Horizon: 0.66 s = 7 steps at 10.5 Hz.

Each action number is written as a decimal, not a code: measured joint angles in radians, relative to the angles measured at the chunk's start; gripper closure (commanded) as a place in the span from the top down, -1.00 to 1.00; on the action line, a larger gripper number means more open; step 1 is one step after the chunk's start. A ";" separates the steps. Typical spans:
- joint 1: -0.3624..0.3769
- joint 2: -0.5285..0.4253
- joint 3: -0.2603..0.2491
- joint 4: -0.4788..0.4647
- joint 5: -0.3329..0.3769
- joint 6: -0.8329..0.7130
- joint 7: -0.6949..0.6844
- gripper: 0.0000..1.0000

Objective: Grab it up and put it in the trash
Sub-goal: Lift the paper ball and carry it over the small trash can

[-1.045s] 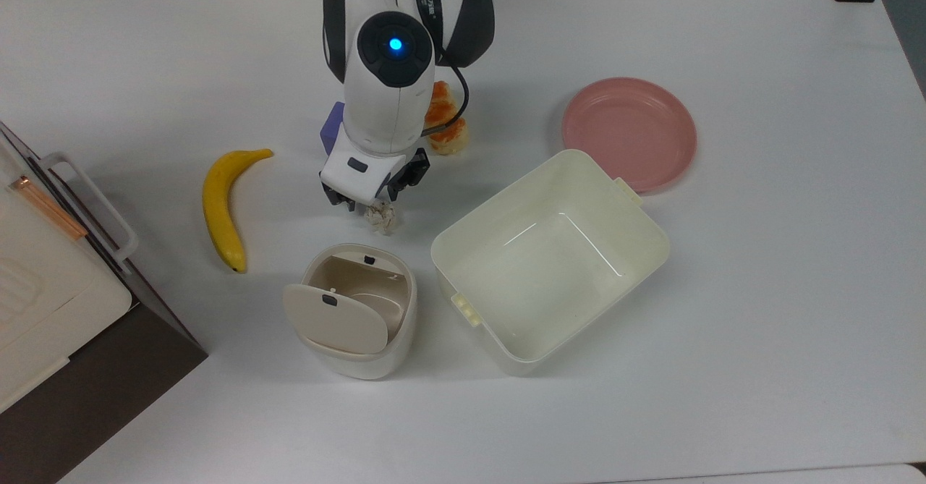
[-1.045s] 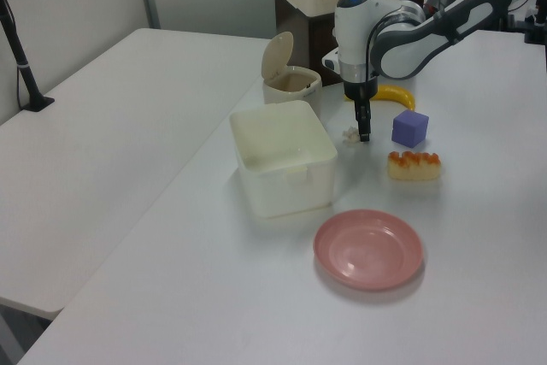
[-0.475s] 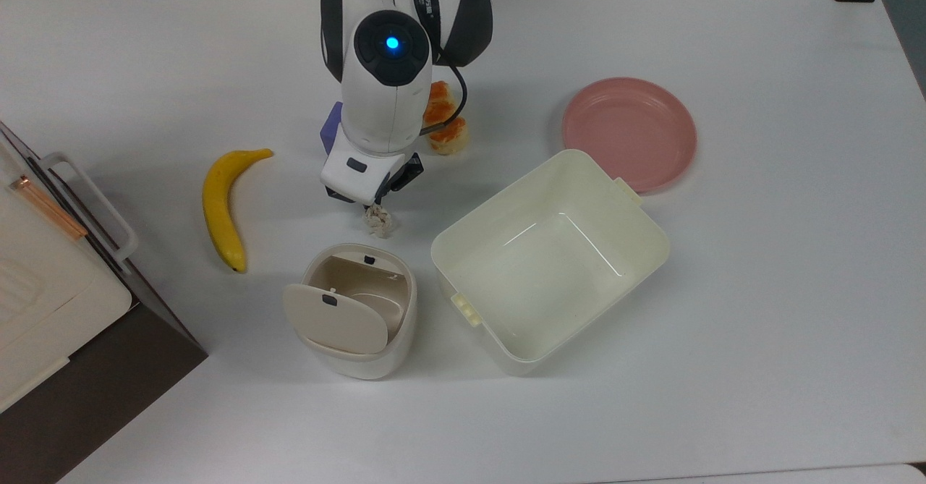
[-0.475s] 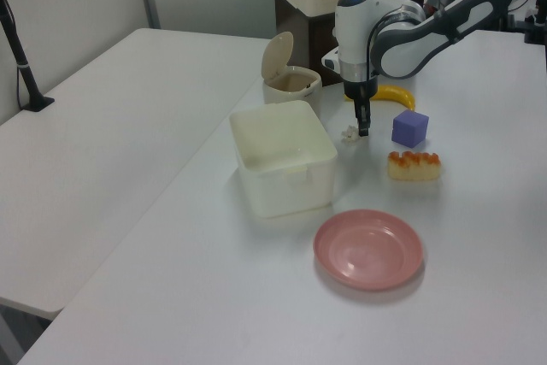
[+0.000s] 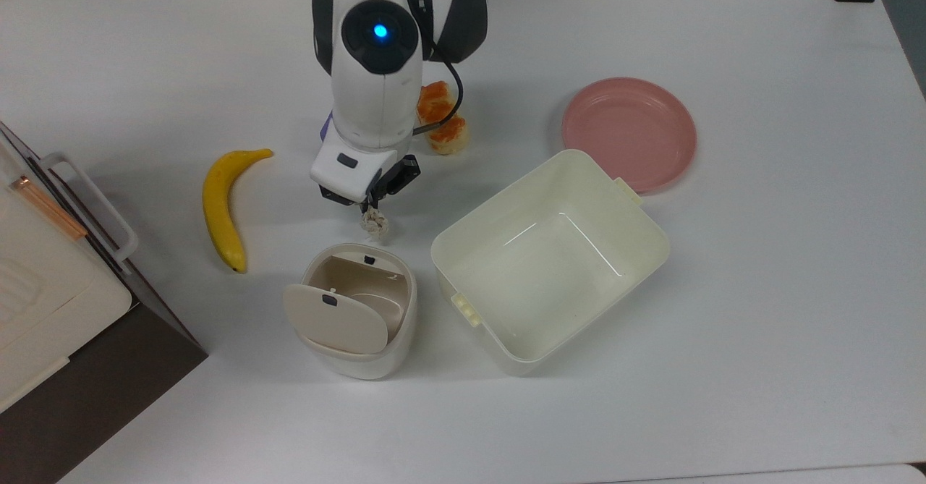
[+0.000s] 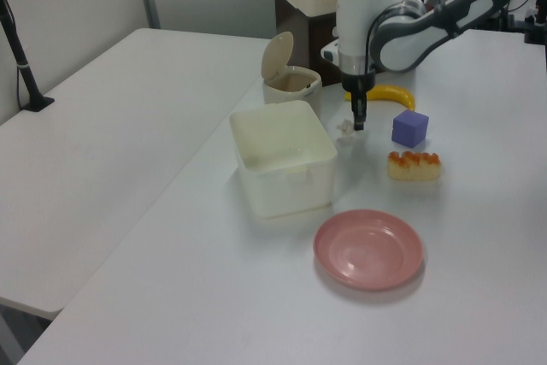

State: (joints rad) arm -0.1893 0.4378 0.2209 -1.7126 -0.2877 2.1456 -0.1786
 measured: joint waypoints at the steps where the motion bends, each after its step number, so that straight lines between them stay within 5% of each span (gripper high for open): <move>1: -0.004 -0.018 0.002 0.021 0.029 0.000 0.000 -1.00; 7: -0.027 -0.103 0.003 0.113 0.147 0.000 0.000 -1.00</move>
State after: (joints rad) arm -0.2160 0.3350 0.2235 -1.5996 -0.1405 2.1454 -0.1786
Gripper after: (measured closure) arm 0.912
